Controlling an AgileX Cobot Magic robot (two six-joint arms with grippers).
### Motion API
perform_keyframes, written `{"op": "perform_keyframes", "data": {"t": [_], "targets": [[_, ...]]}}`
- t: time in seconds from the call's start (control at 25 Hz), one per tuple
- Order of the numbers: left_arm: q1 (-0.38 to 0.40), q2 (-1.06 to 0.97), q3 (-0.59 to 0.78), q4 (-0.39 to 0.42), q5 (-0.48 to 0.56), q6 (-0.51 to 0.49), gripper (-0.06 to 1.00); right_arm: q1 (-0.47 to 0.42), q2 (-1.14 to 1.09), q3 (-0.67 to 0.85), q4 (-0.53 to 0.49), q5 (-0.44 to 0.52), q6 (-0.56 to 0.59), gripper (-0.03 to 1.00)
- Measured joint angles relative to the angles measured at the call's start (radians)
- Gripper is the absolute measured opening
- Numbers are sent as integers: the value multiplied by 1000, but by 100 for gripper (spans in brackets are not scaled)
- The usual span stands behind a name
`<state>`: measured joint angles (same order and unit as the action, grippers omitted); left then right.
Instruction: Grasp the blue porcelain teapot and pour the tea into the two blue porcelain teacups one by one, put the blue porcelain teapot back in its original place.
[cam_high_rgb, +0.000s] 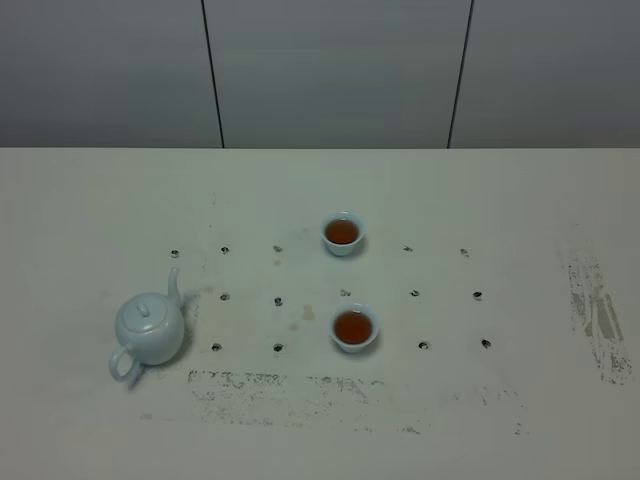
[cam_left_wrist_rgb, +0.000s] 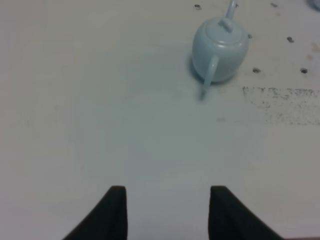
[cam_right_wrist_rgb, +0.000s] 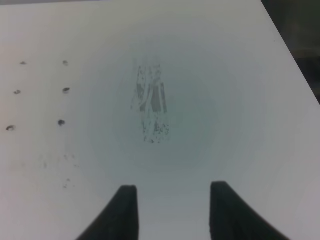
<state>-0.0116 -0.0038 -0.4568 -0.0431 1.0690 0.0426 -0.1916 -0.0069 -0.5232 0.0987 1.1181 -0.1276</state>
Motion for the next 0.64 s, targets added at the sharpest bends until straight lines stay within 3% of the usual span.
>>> {"op": "perform_keyframes", "data": {"t": [0.64], "targets": [[0,0,0,0,0,0,44,0,0,0,0,0,0,35]]}}
